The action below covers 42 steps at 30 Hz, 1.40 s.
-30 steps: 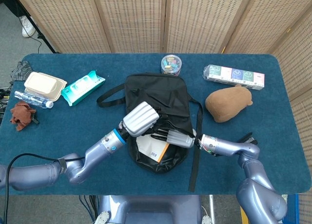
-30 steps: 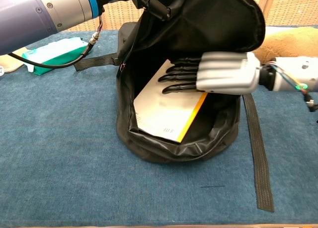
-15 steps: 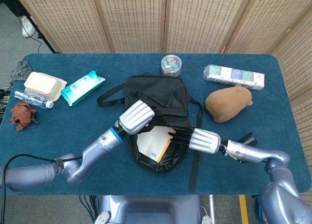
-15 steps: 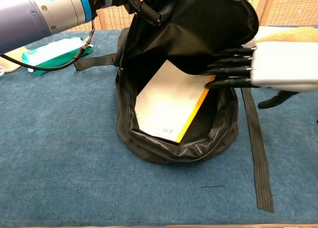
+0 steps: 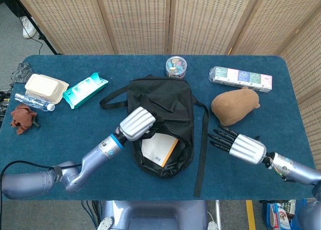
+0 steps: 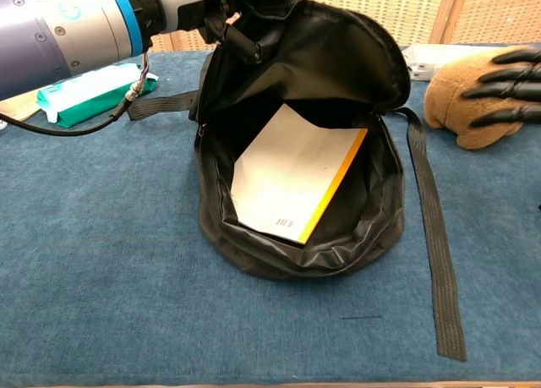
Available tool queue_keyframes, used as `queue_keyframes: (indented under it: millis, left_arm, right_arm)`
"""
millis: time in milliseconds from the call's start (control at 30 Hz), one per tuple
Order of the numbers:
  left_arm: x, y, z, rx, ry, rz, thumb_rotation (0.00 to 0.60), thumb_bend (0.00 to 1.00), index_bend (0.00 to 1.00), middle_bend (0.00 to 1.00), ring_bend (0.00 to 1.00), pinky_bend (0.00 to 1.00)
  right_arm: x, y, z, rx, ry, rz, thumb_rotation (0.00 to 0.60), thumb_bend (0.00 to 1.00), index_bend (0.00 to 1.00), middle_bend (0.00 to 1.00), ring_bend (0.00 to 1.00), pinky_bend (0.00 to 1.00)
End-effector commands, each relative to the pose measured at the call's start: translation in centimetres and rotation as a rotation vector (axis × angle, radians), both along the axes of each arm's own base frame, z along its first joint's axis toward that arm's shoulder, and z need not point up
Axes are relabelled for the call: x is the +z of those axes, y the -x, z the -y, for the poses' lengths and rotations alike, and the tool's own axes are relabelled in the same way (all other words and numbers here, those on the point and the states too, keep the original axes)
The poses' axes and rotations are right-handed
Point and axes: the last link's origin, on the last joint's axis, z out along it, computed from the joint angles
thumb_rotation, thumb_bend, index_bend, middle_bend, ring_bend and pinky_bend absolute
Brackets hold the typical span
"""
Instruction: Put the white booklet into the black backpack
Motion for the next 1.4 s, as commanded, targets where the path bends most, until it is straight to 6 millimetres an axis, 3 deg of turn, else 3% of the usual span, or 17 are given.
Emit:
queue_keyframes:
  millis: [33,100,267,367,433,600,700,833,1133,1333,1400]
  left_arm:
    - [0.0,0.5,0.5,0.001,0.039,-0.028,0.6,0.55,0.71,0.6,0.5,0.7]
    - [0.0,0.8,0.9,0.008,0.079,-0.053,0.6,0.47,0.63,0.5,0.43,0.64]
    - [0.4,1.6,1.9,0.031,0.169,-0.12,0.6,0.19,0.25,0.11,0.08,0.29]
    - [0.7,2.0,2.8,0.05,0.217,-0.146,0.6,0.08,0.05,0.0,0.0,0.16]
    - [1.1,2.5,3.6,0.075,0.254,-0.154,0.6,0.05,0.0,0.0,0.0,0.09]
    - [4.0,4.3,4.5,0.087,0.127,-0.116,0.6,0.04,0.0,0.0,0.0,0.02]
    - [6.6,6.9,4.7,0.095,-0.095,-0.136,0.6,0.04,0.0,0.0,0.0,0.02]
    - [9.0,10.5,5.9,0.197,-0.232,-0.128,0.6,0.04,0.0,0.0,0.0,0.01]
    - [12.5,18.3,9.5,0.416,-0.34,-0.125,0.6,0.04,0.0,0.0,0.0,0.0]
    - [14.6,23.9,13.5,0.622,-0.448,-0.116,0.6,0.04,0.0,0.0,0.0,0.0]
    - [15.1,24.9,14.7,0.666,-0.485,-0.109,0.6,0.04,0.0,0.0,0.0,0.0]
  right_arm:
    - [2.0,1.2,0.3,-0.059,0.069,-0.007,0.6,0.0,0.13,0.0,0.0,0.02]
    - [3.2,1.9,0.5,-0.099,0.116,-0.006,0.6,0.0,0.13,0.0,0.0,0.03]
    - [5.7,3.5,0.9,-0.205,0.222,0.004,0.6,0.0,0.14,0.0,0.0,0.04]
    - [6.8,4.8,1.0,-0.285,0.285,0.014,0.6,0.0,0.14,0.0,0.0,0.05]
    - [7.6,6.3,1.2,-0.398,0.352,0.044,0.6,0.0,0.13,0.0,0.0,0.05]
    - [8.4,8.6,0.7,-0.566,0.461,0.154,0.6,0.0,0.1,0.0,0.0,0.05]
    - [8.4,9.2,0.1,-0.63,0.505,0.274,0.6,0.0,0.07,0.0,0.0,0.05]
    - [7.9,9.0,-0.4,-0.663,0.503,0.39,0.6,0.0,0.05,0.0,0.0,0.05]
    - [7.0,6.2,-1.6,-0.705,0.427,0.526,0.6,0.0,0.04,0.0,0.0,0.05]
    - [6.9,2.4,-4.2,-0.808,0.395,0.62,0.6,0.0,0.01,0.0,0.0,0.02]
    - [6.9,1.4,-5.1,-0.835,0.394,0.648,0.6,0.0,0.0,0.0,0.0,0.01]
